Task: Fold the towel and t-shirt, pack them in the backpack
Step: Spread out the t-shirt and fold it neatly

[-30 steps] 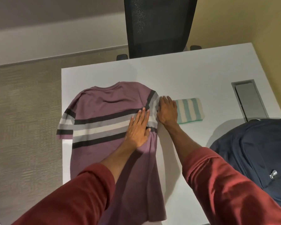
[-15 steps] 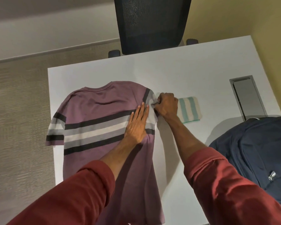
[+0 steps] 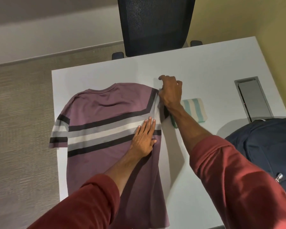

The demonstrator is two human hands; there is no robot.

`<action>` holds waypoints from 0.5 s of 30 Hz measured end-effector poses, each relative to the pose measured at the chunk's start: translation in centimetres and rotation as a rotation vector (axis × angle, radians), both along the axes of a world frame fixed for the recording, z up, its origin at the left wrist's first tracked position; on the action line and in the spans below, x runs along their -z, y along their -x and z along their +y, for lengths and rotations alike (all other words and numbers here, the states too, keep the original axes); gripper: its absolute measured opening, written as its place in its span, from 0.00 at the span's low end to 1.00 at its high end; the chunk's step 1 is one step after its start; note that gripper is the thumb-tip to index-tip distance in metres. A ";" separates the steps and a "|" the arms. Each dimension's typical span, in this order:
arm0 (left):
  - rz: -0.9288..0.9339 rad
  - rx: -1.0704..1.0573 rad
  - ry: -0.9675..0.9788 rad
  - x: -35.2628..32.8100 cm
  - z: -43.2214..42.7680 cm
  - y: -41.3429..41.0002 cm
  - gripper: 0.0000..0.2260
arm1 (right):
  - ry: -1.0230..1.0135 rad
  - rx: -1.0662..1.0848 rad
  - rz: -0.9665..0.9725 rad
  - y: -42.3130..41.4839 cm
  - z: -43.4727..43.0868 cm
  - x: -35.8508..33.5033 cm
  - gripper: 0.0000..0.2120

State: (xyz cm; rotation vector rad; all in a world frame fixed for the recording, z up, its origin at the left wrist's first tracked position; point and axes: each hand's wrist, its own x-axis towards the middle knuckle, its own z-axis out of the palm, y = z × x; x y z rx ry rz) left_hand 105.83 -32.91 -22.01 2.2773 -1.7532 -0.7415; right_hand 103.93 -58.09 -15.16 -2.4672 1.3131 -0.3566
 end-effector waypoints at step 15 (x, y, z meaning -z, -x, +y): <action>0.021 0.071 -0.041 -2.5 5.3 3.1 0.33 | -0.430 0.450 -0.005 14.3 25.5 0.5 0.17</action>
